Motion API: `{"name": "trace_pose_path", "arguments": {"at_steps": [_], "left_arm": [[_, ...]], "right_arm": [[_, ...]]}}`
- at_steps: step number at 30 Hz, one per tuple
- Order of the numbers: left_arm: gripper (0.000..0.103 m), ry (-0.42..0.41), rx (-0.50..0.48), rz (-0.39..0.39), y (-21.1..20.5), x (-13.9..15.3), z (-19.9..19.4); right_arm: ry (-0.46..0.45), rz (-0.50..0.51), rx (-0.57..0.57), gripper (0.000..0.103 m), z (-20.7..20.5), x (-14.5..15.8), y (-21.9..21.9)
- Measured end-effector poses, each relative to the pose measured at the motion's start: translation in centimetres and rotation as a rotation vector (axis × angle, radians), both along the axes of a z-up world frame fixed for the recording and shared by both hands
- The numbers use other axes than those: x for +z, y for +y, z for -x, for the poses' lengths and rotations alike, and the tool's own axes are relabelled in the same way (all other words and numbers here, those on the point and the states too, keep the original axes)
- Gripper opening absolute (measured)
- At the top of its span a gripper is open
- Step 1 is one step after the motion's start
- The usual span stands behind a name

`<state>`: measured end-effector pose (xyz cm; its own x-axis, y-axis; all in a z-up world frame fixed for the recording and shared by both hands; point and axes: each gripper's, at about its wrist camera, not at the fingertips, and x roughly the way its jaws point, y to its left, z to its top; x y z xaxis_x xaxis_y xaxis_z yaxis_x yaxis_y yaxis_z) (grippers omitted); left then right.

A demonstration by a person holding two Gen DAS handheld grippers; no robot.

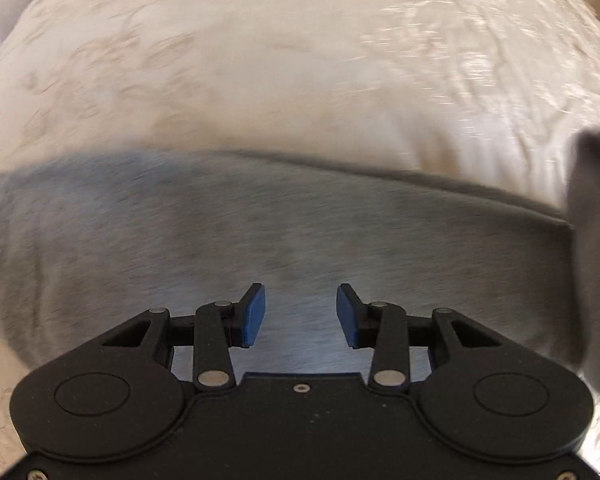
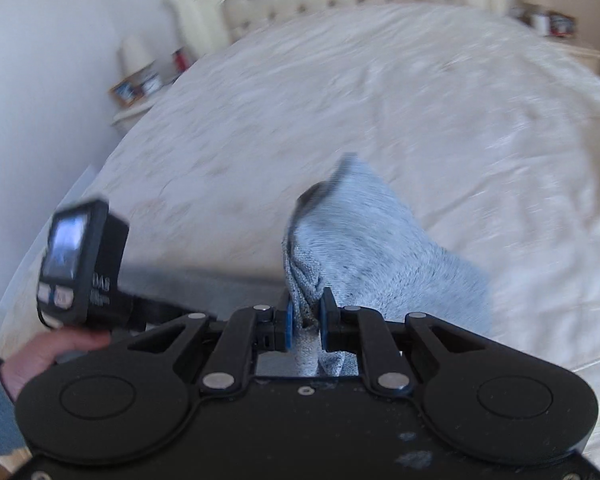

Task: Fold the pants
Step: 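Lift the hem with the right tool and fold it toward the waistband, then lower the hem onto the trousers and open the right tool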

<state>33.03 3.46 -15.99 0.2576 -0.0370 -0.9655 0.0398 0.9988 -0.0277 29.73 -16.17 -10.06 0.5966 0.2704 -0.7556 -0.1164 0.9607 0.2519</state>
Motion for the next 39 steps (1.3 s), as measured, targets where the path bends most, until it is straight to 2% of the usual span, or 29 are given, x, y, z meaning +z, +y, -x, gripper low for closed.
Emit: {"name": "trace_pose_path", "arguments": {"at_steps": [4,6,8,12,19,22,28,33,35,37,39], "left_arm": [[0.047,0.018,0.013,-0.021,3.0,-0.6,0.5],[0.047,0.017,0.002,-0.018,3.5,-0.5,0.8],[0.047,0.006,-0.023,-0.010,3.7,-0.1,0.9],[0.047,-0.035,-0.073,0.024,2.6,1.3,1.4],[0.047,-0.113,-0.167,0.054,-2.9,3.3,2.1],[0.048,-0.099,-0.196,0.021,-4.5,2.6,2.1],[0.048,-0.058,-0.156,-0.018,-4.3,1.5,2.2],[0.048,-0.054,-0.157,-0.051,-4.6,1.1,1.9],[0.048,-0.055,-0.159,-0.053,-5.1,1.0,1.8],[0.048,-0.055,-0.163,-0.055,-5.7,0.7,1.8],[0.049,-0.050,-0.170,-0.049,-6.4,0.1,1.8]], "right_arm": [[0.069,0.089,0.110,0.014,-0.2,-6.5,7.8],[0.129,0.128,0.140,0.021,-0.3,-9.3,10.0],[0.169,0.145,0.131,0.022,-0.1,-10.6,10.5],[0.155,0.106,0.088,0.033,0.8,-8.9,8.4],[0.132,0.015,0.033,0.035,3.0,-5.1,2.5],[0.131,0.018,-0.001,0.035,3.2,-4.8,-0.1],[0.157,-0.027,-0.105,0.035,-0.7,-6.9,-5.6],[0.140,-0.059,-0.127,0.035,-5.9,-8.3,-7.3],[0.168,-0.047,-0.140,0.031,-7.9,-9.6,-8.0],[0.242,0.039,-0.174,0.023,-9.7,-11.7,-8.9],[0.324,0.112,-0.176,0.000,-11.0,-14.2,-10.0]]}}
